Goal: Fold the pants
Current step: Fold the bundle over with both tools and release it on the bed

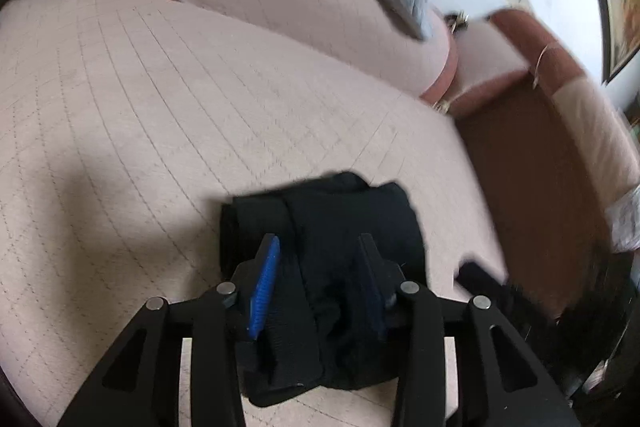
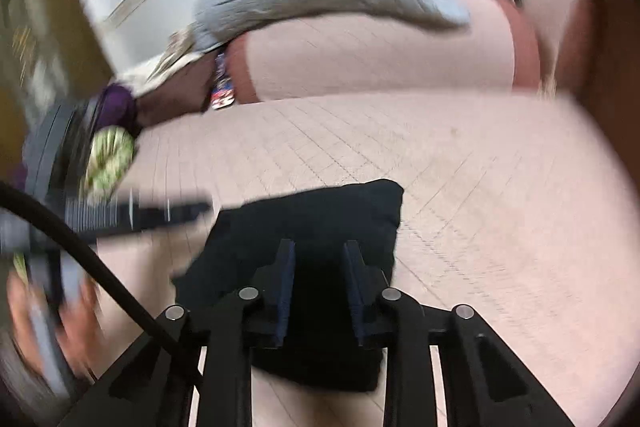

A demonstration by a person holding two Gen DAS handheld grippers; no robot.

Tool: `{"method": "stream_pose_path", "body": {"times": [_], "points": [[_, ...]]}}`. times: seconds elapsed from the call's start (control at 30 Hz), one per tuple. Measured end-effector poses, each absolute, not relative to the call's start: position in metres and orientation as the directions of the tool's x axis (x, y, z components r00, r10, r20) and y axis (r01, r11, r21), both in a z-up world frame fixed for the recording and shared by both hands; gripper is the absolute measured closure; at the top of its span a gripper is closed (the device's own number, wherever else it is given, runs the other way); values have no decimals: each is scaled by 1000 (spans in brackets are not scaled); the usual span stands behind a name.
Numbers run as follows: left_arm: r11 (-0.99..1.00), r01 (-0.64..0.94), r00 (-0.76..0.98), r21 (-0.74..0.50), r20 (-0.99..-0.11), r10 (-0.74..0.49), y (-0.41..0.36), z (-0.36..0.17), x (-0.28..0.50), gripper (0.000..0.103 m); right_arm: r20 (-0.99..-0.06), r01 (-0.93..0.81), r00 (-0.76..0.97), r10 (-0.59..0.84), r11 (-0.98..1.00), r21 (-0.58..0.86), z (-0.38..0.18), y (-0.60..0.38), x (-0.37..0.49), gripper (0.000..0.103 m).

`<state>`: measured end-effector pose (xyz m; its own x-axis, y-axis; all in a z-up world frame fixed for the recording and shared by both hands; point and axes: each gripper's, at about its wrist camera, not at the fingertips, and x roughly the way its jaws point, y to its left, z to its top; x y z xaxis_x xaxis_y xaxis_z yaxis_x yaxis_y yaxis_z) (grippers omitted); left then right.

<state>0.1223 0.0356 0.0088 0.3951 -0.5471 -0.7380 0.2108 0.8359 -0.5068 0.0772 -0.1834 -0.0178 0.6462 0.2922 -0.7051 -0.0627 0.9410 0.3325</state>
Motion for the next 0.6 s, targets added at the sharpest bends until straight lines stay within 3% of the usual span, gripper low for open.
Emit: {"method": "stream_pose_path", "body": {"times": [0.1, 0.17, 0.2, 0.3, 0.4, 0.47, 0.5, 0.6], "points": [[866, 190, 375, -461, -782, -499, 29, -14, 119, 65, -733, -49, 574, 365, 909, 415, -40, -182, 116, 77], [897, 188, 401, -401, -802, -443, 26, -27, 115, 65, -777, -17, 530, 339, 921, 390, -61, -176, 138, 80], [907, 189, 411, -376, -808, -421, 24, -31, 114, 59, -808, 14, 511, 294, 937, 350, -74, -173, 149, 80], [893, 177, 392, -413, -803, -449, 28, -42, 116, 56, -844, 39, 476, 247, 953, 301, -96, -167, 166, 79], [870, 167, 381, -464, -783, -491, 38, -37, 115, 56, -818, 44, 507, 270, 940, 338, -84, -172, 158, 76], [862, 162, 386, -480, -773, -503, 45, -30, 108, 56, -784, 58, 560, 267, 932, 359, -71, -175, 141, 66], [863, 161, 394, -479, -770, -501, 47, -26, 103, 56, -756, 75, 594, 277, 916, 394, -64, -180, 129, 56], [868, 150, 446, -474, -751, -487, 49, -14, 80, 53, -651, 110, 641, 407, 791, 602, -55, -194, 95, 55]]}}
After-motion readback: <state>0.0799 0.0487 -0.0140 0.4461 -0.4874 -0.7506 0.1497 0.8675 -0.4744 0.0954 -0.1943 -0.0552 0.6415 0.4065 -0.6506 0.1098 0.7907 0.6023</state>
